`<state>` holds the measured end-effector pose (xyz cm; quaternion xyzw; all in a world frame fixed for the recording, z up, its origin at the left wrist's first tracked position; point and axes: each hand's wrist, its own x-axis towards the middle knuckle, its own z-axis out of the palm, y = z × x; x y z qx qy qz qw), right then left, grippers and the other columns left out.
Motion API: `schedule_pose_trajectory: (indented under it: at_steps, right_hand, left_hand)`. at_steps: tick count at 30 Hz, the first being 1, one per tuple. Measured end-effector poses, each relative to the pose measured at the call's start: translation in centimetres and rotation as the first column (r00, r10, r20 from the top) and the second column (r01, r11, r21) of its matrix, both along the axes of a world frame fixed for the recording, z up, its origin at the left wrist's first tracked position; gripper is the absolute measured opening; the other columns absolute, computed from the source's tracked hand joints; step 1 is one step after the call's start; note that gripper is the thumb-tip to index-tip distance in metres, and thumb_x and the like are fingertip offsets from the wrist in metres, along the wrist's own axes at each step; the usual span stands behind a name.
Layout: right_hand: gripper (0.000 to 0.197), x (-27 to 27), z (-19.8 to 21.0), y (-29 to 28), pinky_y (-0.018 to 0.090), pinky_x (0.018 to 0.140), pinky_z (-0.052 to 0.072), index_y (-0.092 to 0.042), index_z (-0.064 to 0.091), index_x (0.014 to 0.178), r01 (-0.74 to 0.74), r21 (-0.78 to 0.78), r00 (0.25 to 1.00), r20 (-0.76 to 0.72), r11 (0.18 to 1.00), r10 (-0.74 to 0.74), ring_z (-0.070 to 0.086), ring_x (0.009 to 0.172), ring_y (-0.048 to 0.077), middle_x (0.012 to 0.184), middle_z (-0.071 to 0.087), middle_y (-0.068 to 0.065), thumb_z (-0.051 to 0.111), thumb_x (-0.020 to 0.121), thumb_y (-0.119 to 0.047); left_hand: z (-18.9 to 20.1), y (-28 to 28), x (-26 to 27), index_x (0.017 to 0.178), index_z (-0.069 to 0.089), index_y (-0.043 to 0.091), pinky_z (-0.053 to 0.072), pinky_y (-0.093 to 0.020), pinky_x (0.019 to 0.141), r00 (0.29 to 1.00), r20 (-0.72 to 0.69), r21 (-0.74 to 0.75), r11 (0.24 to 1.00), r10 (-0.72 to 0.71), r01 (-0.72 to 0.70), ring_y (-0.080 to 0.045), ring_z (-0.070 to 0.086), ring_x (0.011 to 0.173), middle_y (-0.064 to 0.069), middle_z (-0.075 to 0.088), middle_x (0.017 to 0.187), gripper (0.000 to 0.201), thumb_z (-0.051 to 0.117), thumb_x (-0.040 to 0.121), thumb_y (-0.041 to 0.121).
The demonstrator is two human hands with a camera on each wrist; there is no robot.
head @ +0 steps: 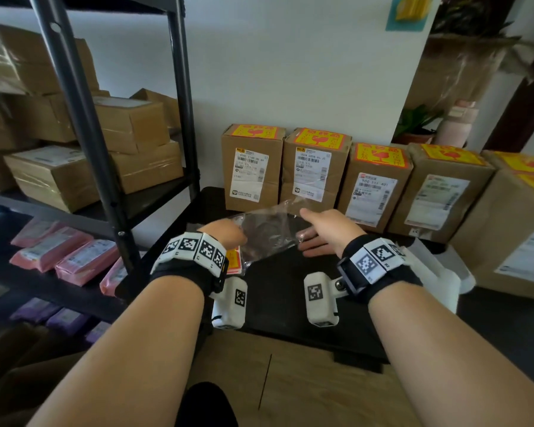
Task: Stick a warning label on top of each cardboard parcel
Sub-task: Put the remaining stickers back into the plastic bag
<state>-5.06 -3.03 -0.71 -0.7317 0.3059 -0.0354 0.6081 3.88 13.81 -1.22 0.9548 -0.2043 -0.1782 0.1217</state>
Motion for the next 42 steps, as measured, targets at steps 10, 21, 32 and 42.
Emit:
schedule_pose_trajectory:
  at_steps: [10, 21, 32, 42]
  right_hand:
    - [0.060, -1.7, -1.2, -0.3, 0.047, 0.084, 0.058, -0.011, 0.064, 0.117, -0.054, 0.266, 0.979, 0.202, 0.962, -0.001, 0.067, 0.104, 0.033, 0.112, 0.068, 0.016, 0.029, 0.101, -0.057]
    - [0.031, -0.7, -1.5, 2.0, 0.022, 0.082, 0.047, -0.015, 0.063, 0.122, -0.206, -0.238, 0.949, 0.188, 0.949, 0.253, 0.061, 0.103, 0.012, 0.116, 0.065, 0.000, 0.057, 0.093, -0.009]
    - [0.036, 2.3, -3.9, 5.3, 0.029, 0.090, 0.048, -0.011, 0.060, 0.128, -0.489, -0.558, 0.872, -0.284, 0.671, 0.399, 0.061, 0.110, 0.021, 0.123, 0.064, 0.007, 0.059, 0.097, -0.029]
    - [0.036, 1.6, -3.6, 2.9, 0.031, 0.093, 0.050, -0.015, 0.074, 0.104, -0.245, -0.502, 0.968, -0.083, 0.829, 0.236, 0.060, 0.109, 0.019, 0.126, 0.063, 0.005, 0.048, 0.090, 0.004]
  left_hand:
    - [-1.6, -2.4, -3.3, 0.148, 0.034, 0.034, 0.030, -0.037, 0.110, 0.983, -0.049, -0.065, 0.983, -0.174, 0.171, -0.022, 0.035, 0.138, -0.002, 0.034, 0.154, 0.057, 0.055, 0.095, 0.035]
    - [-2.7, 0.5, -0.1, 0.118, 0.065, 0.008, 0.051, -0.042, 0.095, 0.985, -0.065, -0.622, 0.765, 0.160, -0.165, -0.026, 0.063, 0.104, -0.011, 0.066, 0.114, 0.028, 0.051, 0.094, 0.005]
    - [-0.9, 2.0, 0.4, 0.077, 0.068, 0.016, 0.049, -0.029, 0.079, 0.995, -0.060, -0.781, 0.616, 0.085, -0.100, -0.017, 0.059, 0.090, -0.001, 0.062, 0.097, 0.028, 0.048, 0.082, -0.002]
    - [-3.5, 2.9, 0.5, 0.144, 0.039, 0.026, 0.038, -0.029, 0.090, 0.978, -0.142, -0.083, 0.986, -0.155, 0.145, -0.023, 0.041, 0.126, -0.003, 0.035, 0.145, 0.076, 0.067, 0.077, 0.004]
